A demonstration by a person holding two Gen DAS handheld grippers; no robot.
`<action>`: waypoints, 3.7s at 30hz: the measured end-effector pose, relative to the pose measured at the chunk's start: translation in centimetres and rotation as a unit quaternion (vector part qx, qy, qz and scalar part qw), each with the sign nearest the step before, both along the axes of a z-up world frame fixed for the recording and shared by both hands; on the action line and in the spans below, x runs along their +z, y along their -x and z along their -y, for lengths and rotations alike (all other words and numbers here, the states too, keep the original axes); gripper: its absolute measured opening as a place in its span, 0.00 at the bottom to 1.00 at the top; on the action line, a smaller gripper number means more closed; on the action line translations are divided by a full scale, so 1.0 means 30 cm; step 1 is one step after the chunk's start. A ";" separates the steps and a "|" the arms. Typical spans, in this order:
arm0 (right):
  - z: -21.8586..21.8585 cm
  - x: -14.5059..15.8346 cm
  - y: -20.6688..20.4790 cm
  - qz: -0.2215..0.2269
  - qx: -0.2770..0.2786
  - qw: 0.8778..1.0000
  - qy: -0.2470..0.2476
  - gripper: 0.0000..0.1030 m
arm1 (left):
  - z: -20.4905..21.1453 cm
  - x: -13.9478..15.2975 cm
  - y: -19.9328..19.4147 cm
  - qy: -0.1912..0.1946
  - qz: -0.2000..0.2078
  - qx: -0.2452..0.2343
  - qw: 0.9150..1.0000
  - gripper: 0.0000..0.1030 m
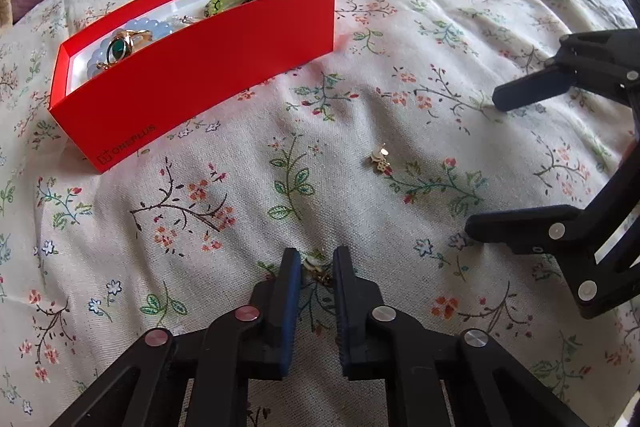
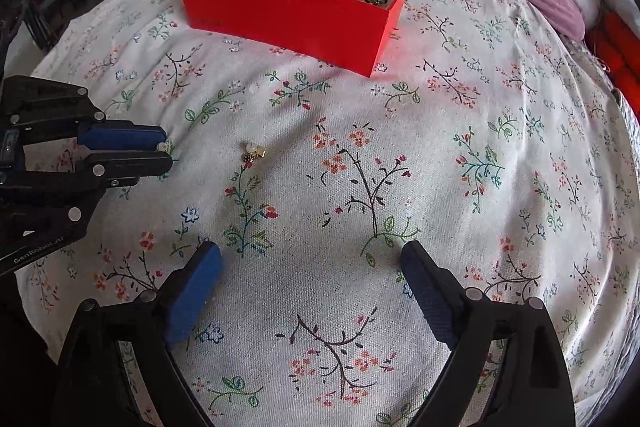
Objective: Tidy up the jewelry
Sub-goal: 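Grasp a small gold stud with the left tool while the right tool grasps another gold stud, then carry both gold studs over the red box with both tools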
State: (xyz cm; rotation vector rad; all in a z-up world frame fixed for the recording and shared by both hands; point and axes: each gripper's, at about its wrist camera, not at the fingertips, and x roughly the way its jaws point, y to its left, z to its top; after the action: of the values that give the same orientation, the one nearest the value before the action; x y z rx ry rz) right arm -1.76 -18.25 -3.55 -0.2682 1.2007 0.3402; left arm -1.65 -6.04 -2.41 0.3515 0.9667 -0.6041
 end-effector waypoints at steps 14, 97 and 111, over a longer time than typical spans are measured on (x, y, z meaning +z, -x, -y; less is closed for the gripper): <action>-0.046 0.032 -0.029 0.028 0.012 0.999 -0.019 0.90 | -0.064 0.038 0.003 -0.008 0.006 0.035 0.999 0.07; -0.055 0.327 -0.278 0.102 -0.050 0.987 -0.117 0.09 | -0.052 0.285 -0.239 0.095 0.019 0.126 0.987 0.07; -0.012 0.275 -0.386 0.089 -0.095 0.982 -0.134 0.10 | 0.009 0.213 -0.378 0.126 0.000 0.140 0.982 0.07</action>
State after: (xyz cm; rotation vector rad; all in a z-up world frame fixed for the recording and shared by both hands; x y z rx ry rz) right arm 9.81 -17.89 4.70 0.0504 0.9822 0.3002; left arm 9.70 -6.30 3.99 -0.0103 0.9076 -0.4616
